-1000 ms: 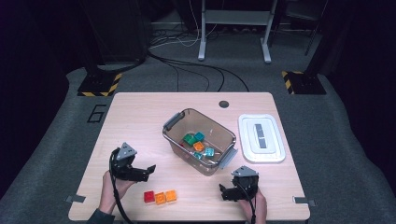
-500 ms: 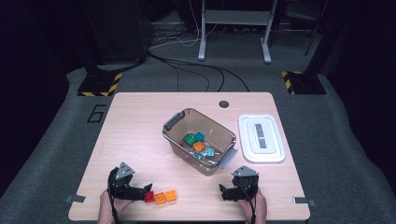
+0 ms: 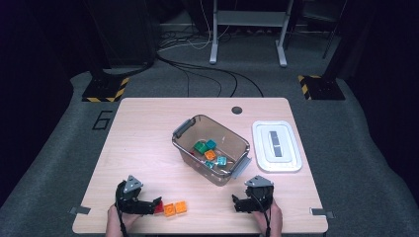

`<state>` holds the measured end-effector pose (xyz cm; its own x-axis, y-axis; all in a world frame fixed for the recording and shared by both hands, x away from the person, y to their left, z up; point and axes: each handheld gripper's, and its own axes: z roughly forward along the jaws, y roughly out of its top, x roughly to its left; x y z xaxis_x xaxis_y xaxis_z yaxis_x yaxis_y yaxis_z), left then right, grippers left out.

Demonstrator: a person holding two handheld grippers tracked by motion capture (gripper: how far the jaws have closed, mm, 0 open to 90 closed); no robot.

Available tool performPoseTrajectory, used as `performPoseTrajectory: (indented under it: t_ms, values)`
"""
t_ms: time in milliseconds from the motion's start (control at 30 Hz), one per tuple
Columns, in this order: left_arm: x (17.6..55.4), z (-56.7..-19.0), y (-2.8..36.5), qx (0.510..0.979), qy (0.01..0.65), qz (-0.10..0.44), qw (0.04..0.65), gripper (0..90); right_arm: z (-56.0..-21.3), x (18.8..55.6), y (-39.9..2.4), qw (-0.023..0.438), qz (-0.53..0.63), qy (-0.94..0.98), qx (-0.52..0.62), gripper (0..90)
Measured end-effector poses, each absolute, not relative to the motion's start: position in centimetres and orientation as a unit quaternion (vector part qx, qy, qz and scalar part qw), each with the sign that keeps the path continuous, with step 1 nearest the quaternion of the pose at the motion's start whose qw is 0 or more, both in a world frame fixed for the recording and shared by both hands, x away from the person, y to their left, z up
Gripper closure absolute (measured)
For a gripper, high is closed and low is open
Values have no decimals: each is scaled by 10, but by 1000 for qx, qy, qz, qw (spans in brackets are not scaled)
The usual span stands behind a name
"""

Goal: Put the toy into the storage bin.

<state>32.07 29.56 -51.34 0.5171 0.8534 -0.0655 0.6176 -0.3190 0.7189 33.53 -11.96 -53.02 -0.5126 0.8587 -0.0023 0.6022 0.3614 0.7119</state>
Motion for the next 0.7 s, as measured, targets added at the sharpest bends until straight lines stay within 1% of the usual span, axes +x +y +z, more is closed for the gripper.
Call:
performPoseTrajectory:
  t_ms: [367, 467, 600, 700]
  values:
    - [348, -514, 295, 783, 478, 173, 358, 0, -530, 335, -120, 191, 335, 802, 455, 0]
    - [355, -513, 293, 781, 481, 182, 354, 0, -530, 335, -120, 191, 336, 802, 455, 0]
    - [353, -510, 293, 777, 478, 194, 361, 0, -530, 335, -120, 191, 335, 802, 455, 0]
    - [347, -508, 294, 780, 473, 190, 363, 0, -530, 335, -120, 191, 335, 802, 455, 0]
